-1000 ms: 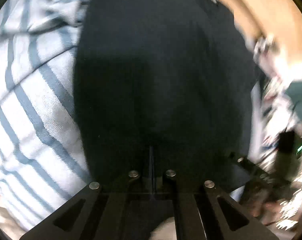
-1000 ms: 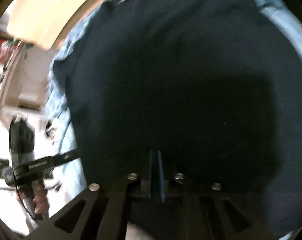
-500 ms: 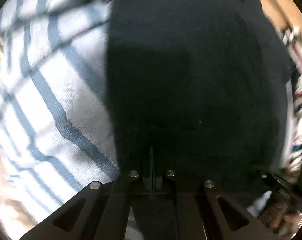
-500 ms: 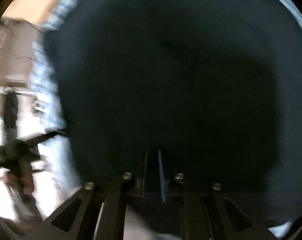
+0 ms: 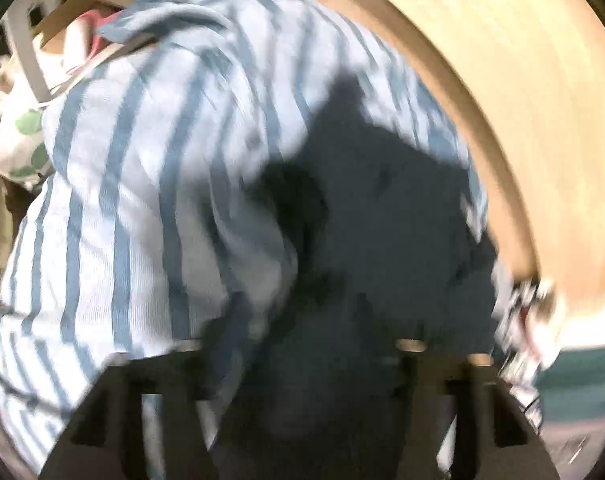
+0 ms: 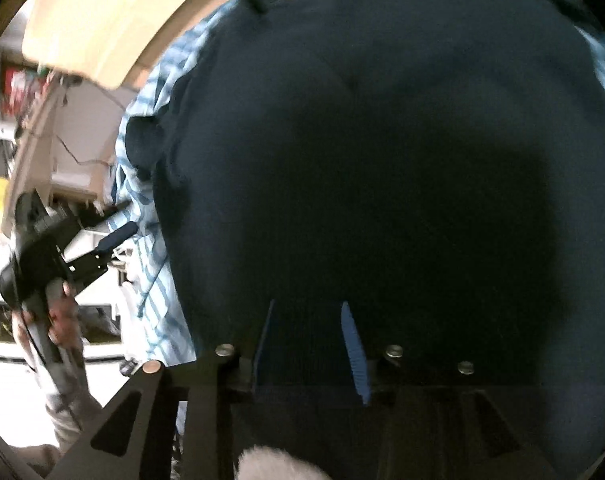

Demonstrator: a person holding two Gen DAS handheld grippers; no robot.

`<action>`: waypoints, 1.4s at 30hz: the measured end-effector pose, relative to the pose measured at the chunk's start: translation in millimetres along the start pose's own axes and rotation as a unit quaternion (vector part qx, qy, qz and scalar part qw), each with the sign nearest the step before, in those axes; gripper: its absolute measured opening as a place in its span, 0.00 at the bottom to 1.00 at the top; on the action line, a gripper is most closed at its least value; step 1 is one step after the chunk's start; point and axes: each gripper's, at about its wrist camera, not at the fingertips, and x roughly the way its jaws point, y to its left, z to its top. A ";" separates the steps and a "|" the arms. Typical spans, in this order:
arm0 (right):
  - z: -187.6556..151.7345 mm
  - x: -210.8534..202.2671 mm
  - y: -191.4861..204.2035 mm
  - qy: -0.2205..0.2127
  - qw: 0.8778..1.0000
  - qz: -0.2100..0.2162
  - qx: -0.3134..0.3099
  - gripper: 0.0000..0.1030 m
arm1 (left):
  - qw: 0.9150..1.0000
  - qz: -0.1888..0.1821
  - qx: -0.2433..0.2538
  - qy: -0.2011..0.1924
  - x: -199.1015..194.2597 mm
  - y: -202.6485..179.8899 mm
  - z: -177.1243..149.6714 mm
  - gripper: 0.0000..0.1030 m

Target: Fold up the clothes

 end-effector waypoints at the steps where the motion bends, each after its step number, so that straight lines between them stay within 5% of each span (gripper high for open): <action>1: 4.2 -0.6 -0.1 0.004 1.000 -0.001 -0.010 0.43 | 1.000 -0.008 -0.015 -0.005 3.0 4.5 0.1 0.63; 3: 11.4 3.0 5.4 0.009 1.000 0.009 -0.021 0.45 | 0.998 -0.030 -0.053 -0.011 2.1 16.3 -6.6 0.63; 6: 15.3 3.2 11.2 0.009 0.999 0.034 -0.030 0.47 | 0.992 -0.070 -0.103 0.003 54.7 -6.5 2.0 0.63; 11: 29.8 -3.3 -13.3 -0.027 1.000 0.012 -0.002 0.48 | 0.990 -0.091 -0.111 -0.004 98.7 -54.0 21.7 0.63; 14: 38.9 -35.9 -55.7 -0.105 0.992 -0.010 0.063 0.40 | 0.992 -0.072 -0.060 -0.079 77.1 -86.5 7.0 0.61; 17: 48.8 -71.8 -93.2 -0.178 0.976 -0.060 0.106 0.25 | 0.990 -0.034 0.072 -0.118 94.4 -167.2 -7.0 0.27; 18: 53.1 -81.6 -102.7 -0.195 0.971 -0.081 0.111 0.22 | 0.989 -0.034 0.103 -0.102 105.6 -185.2 -15.2 0.06; 19: 57.6 -89.5 -111.4 -0.207 0.967 -0.095 0.116 0.19 | 0.988 -0.048 0.128 -0.069 119.1 -197.5 -23.7 0.01; 24: 86.9 -90.8 -122.1 -0.201 0.968 -0.121 0.090 0.15 | 0.960 -0.087 0.249 0.090 209.6 -271.2 -71.7 0.01; 27: 109.2 -86.2 -126.7 -0.199 0.965 -0.152 0.075 0.14 | 0.946 -0.096 0.261 0.169 268.1 -305.0 -91.1 0.01; 32: 152.0 -81.0 -166.0 -0.214 0.952 -0.197 0.094 0.07 | 0.963 -0.079 0.218 0.134 311.0 -317.4 -69.5 0.01; 36: 159.0 -83.4 -191.9 -0.216 0.955 -0.139 0.148 0.06 | 0.974 -0.087 0.182 0.106 288.5 -316.8 -46.6 0.01; 42: 157.2 -92.9 -150.0 -0.216 0.967 -0.116 0.067 0.14 | 0.968 -0.115 0.204 0.093 261.8 -345.2 -31.4 0.01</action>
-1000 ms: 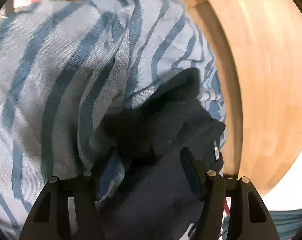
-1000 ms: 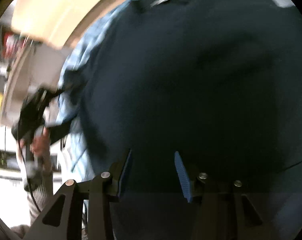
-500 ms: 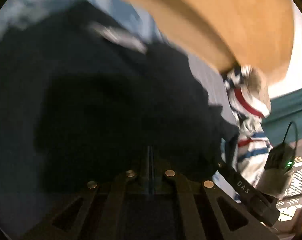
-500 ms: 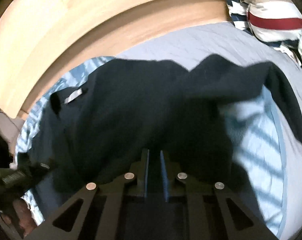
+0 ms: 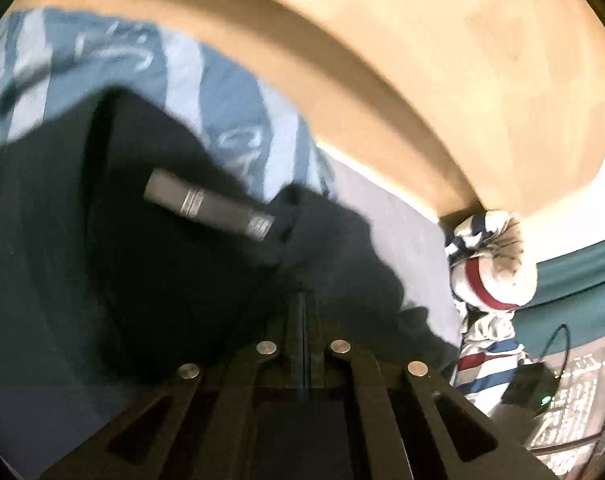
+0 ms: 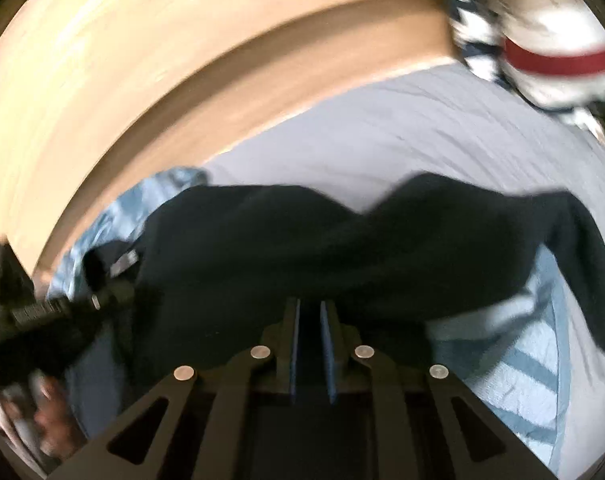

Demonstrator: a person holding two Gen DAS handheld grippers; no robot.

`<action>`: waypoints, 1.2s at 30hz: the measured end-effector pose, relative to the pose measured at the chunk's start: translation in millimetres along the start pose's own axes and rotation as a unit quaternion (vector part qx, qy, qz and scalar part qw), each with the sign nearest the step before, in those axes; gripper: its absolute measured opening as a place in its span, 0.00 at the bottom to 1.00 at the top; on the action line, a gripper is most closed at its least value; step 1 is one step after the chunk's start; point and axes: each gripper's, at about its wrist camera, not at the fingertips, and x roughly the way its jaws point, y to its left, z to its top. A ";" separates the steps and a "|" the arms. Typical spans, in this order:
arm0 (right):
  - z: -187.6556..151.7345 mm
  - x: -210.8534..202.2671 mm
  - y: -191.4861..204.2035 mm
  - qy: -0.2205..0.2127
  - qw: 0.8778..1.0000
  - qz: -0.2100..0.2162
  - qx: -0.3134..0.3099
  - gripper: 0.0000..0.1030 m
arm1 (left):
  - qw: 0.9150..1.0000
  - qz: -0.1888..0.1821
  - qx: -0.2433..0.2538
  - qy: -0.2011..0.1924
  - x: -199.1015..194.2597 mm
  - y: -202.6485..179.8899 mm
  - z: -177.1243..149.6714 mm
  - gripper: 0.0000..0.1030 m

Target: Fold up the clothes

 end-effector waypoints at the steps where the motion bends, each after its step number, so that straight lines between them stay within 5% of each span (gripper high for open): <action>1: 0.6 4.3 3.9 0.004 1.000 0.003 -0.008 0.13 | 1.000 -0.001 -0.005 -0.001 0.8 -1.2 7.1 0.01; 3: 1.2 21.8 0.4 0.016 1.000 -0.007 0.003 0.13 | 1.000 0.014 -0.004 -0.003 7.0 -0.5 22.8 0.04; 7: -2.1 33.9 -16.1 0.021 0.998 0.021 0.046 0.12 | 0.997 0.043 -0.020 0.055 42.0 11.5 40.4 0.14; 12: 0.1 35.3 -22.1 0.025 0.998 0.034 0.056 0.12 | 0.996 0.004 -0.045 0.072 63.5 12.9 40.5 0.15; 16: -2.3 34.4 -26.0 0.024 0.998 0.037 0.054 0.12 | 0.996 0.006 -0.040 0.084 74.1 9.3 33.7 0.27; 20: -3.0 32.1 -28.8 0.027 0.997 0.042 0.054 0.12 | 0.997 -0.003 -0.034 0.071 71.5 6.9 30.9 0.27; 22: -3.3 30.8 -30.1 0.027 0.997 0.044 0.056 0.12 | 0.997 -0.018 -0.025 0.068 71.0 3.3 31.1 0.02; 27: -3.8 30.8 -29.7 0.025 0.997 0.044 0.057 0.12 | 1.000 0.018 -0.015 -0.012 46.5 6.9 53.0 0.00; 31: -3.3 30.9 -26.3 0.026 0.998 0.036 0.049 0.13 | 0.996 0.030 -0.005 -0.087 17.6 2.4 61.8 0.00; 34: -1.1 27.0 -18.6 0.026 0.998 0.028 0.044 0.19 | 0.997 0.024 -0.030 -0.066 8.3 5.4 59.5 0.05; 36: 3.5 22.1 -8.8 0.021 0.998 0.033 0.039 0.22 | 0.998 0.025 -0.045 -0.039 9.6 9.3 59.6 0.22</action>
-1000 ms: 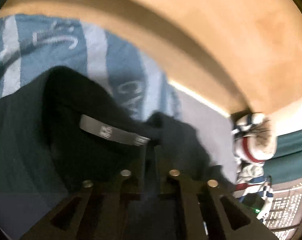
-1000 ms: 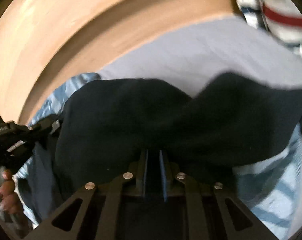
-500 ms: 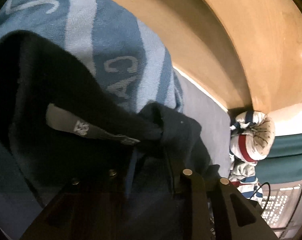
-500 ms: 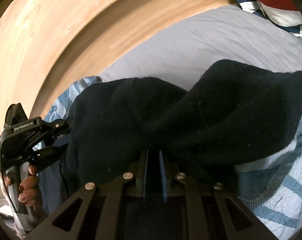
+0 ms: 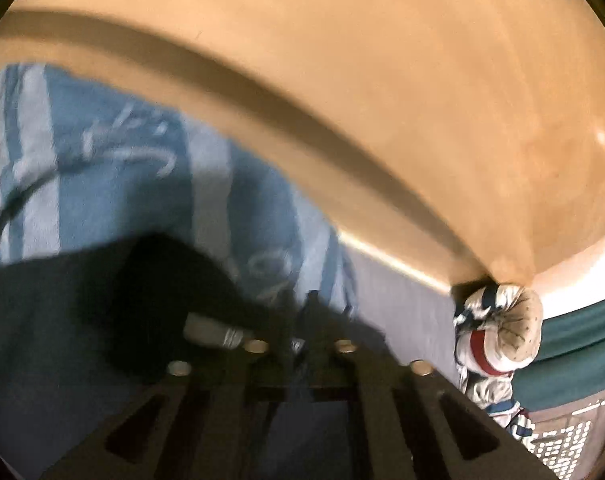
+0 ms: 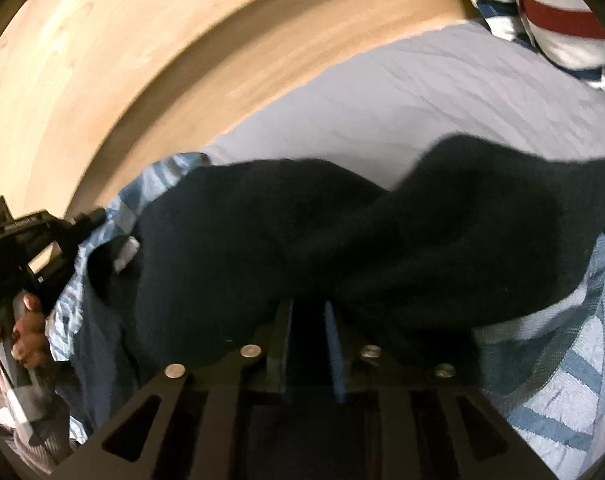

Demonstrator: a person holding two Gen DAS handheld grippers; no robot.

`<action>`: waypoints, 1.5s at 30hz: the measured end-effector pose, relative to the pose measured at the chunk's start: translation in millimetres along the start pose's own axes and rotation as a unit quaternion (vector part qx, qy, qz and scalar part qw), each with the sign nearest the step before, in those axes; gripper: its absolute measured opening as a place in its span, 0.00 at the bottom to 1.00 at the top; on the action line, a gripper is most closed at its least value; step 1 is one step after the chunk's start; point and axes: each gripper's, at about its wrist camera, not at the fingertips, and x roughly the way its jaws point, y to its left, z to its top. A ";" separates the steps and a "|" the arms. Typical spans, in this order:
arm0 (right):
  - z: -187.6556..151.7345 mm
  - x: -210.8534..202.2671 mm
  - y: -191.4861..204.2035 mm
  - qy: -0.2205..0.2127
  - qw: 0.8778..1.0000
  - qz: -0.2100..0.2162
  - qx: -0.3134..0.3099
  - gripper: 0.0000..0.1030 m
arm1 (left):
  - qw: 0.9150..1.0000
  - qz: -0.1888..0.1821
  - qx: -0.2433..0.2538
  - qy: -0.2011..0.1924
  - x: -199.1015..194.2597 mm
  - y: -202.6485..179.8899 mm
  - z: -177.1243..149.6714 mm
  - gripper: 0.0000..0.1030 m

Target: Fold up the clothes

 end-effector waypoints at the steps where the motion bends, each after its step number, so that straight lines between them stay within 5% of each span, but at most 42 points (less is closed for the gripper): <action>1: 3.4 -1.9 7.7 -0.002 1.000 0.012 -0.006 0.23 | 1.000 -0.001 -0.005 0.004 1.4 2.0 0.8 0.32; 8: 35.0 14.4 70.2 0.011 0.996 0.057 -0.064 0.27 | 0.998 0.035 -0.037 0.031 15.6 23.7 5.3 0.37; 9: 39.3 21.9 79.8 0.017 0.995 0.065 -0.071 0.27 | 0.998 0.051 -0.038 0.025 18.5 27.4 7.3 0.31; 10: 43.6 29.6 89.3 0.021 0.994 0.069 -0.078 0.26 | 0.997 0.068 -0.035 0.008 19.9 31.0 10.6 0.08; 11: 47.9 38.0 98.5 0.023 0.994 0.061 -0.088 0.25 | 0.996 0.086 -0.029 -0.013 20.1 34.7 14.5 0.03; 15: 67.2 74.6 123.1 0.022 0.993 0.015 -0.111 0.24 | 0.990 0.129 -0.032 -0.056 25.1 58.7 30.7 0.01; 18: 79.4 102.5 124.0 0.027 0.994 0.003 -0.101 0.24 | 0.991 0.113 -0.028 -0.070 26.8 64.6 23.7 0.01; 20: 84.8 104.9 118.4 0.000 0.996 0.040 -0.079 0.24 | 0.989 0.112 -0.006 -0.095 22.9 58.9 13.5 0.01; 22: 87.2 100.7 113.4 -0.026 0.995 0.080 -0.062 0.24 | 0.991 0.068 -0.004 -0.112 11.4 56.9 1.0 0.01; 25: 80.8 78.9 107.6 -0.050 0.993 0.099 -0.047 0.25 | 0.994 0.019 0.017 -0.104 -5.3 48.0 -14.4 0.01; 27: 80.2 67.8 107.1 -0.053 0.995 0.063 -0.056 0.29 | 0.996 0.011 0.038 -0.082 -7.5 38.9 -21.5 0.01; 32: 95.5 67.6 102.2 -0.031 0.997 -0.020 -0.070 0.80 | 0.998 -0.032 0.059 -0.012 3.8 21.8 -33.8 0.01; 36: 95.3 95.2 97.3 0.035 0.994 -0.027 -0.097 0.81 | 0.992 -0.093 0.067 0.045 22.4 4.4 -47.7 0.01; 37: 91.6 96.6 96.8 0.035 0.994 -0.023 -0.104 0.80 | 0.991 -0.098 0.079 0.055 27.4 0.6 -51.1 0.01; 39: 84.5 97.9 95.9 0.033 0.993 -0.011 -0.116 0.46 | 0.990 -0.076 0.100 0.063 39.8 -4.6 -60.2 0.01; 40: 81.3 93.8 95.6 0.023 0.992 0.005 -0.121 0.18 | 0.991 -0.056 0.107 0.064 47.1 -4.3 -64.9 0.01; 45: 70.9 60.2 103.7 -0.049 0.984 0.038 -0.167 0.08 | 0.996 -0.038 0.065 0.055 60.1 15.4 -68.4 0.01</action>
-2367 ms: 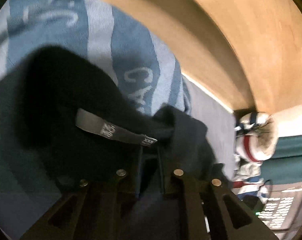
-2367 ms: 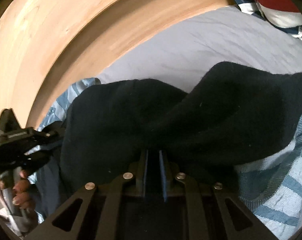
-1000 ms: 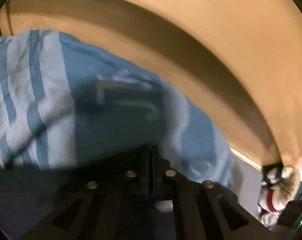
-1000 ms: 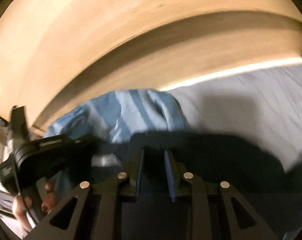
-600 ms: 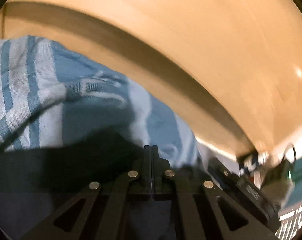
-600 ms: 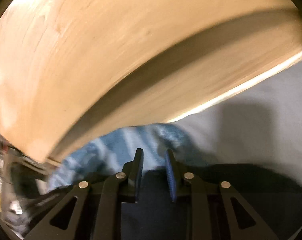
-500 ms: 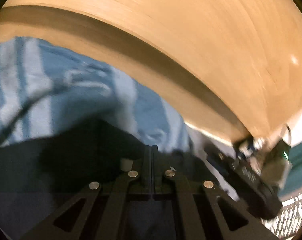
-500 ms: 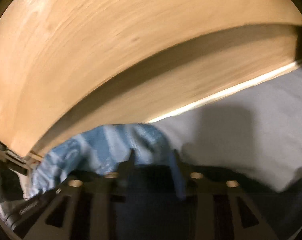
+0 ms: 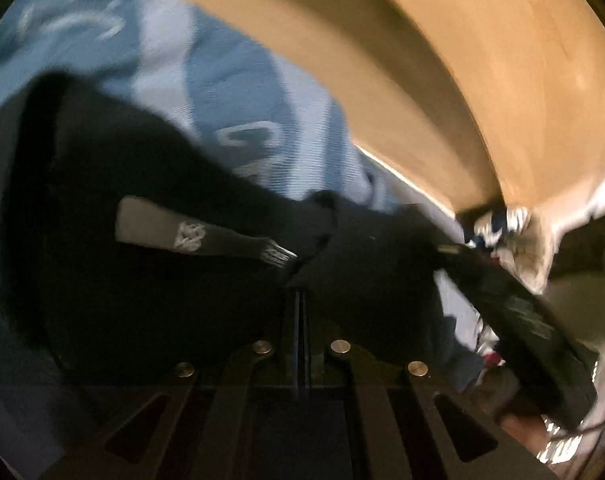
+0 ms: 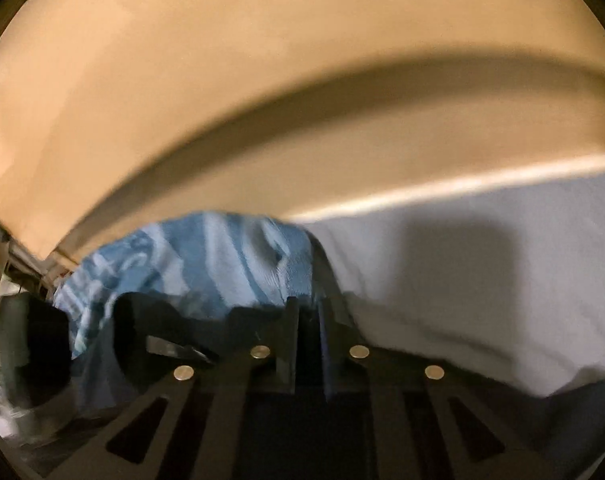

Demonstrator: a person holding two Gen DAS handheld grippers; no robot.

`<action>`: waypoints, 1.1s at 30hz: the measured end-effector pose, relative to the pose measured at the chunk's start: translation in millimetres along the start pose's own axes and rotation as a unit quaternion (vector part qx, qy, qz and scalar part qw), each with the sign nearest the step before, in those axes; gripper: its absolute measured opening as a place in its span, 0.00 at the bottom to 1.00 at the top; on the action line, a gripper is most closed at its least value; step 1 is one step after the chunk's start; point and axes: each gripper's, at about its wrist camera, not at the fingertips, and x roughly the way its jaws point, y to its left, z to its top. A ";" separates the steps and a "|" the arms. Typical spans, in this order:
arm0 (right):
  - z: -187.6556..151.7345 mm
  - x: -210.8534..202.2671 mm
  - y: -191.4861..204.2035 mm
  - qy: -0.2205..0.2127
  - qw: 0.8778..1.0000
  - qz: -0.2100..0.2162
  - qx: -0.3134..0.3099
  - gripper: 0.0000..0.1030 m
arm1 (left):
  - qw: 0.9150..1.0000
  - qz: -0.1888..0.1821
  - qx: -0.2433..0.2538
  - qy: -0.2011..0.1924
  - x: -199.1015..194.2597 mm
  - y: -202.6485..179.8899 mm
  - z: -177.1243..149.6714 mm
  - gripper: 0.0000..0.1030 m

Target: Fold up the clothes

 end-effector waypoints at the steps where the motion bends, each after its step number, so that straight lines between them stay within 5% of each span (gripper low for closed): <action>1: 1.8 -7.7 4.0 -0.022 1.000 -0.003 -0.014 0.04 | 1.000 0.002 0.000 -0.008 -0.4 0.2 -1.0 0.01; 5: 12.1 -28.1 7.2 -0.077 0.997 -0.001 -0.024 0.02 | 0.999 0.036 0.031 -0.024 14.6 -15.7 3.2 0.01; 13: 4.1 3.3 19.1 0.035 0.998 0.042 -0.040 0.13 | 0.999 0.031 0.017 -0.028 42.9 -20.7 0.2 0.02; 15: 3.9 18.8 21.5 0.061 0.997 0.002 -0.050 0.27 | 0.998 0.042 0.034 -0.031 46.2 -27.2 -1.8 0.02; 16: 3.0 21.8 23.7 0.065 0.996 -0.016 -0.055 0.48 | 0.998 0.045 0.040 -0.032 47.7 -29.7 -2.6 0.02; 19: -12.3 17.5 35.7 0.070 0.991 -0.047 -0.100 0.62 | 0.998 0.037 0.035 -0.029 51.5 -29.3 -2.6 0.02; 21: -15.5 28.2 38.8 0.094 0.987 -0.055 -0.116 0.52 | 0.999 0.028 0.025 -0.026 54.2 -26.9 -2.9 0.02; 23: -19.7 32.4 36.2 0.104 0.986 -0.062 -0.116 0.20 | 0.999 0.019 0.022 -0.028 56.6 -25.8 -4.5 0.02; 24: -21.4 28.3 34.2 0.099 0.987 -0.061 -0.114 0.13 | 0.999 0.016 0.019 -0.028 57.5 -25.9 -4.6 0.02; 28: -18.9 0.7 25.4 0.035 0.994 -0.046 -0.098 0.01 | 0.999 0.012 0.012 -0.030 62.5 -27.8 -5.7 0.02; 33: 4.7 -31.6 1.4 -0.028 0.999 0.006 -0.028 0.03 | 0.999 0.009 0.003 -0.030 61.0 -24.8 -3.0 0.02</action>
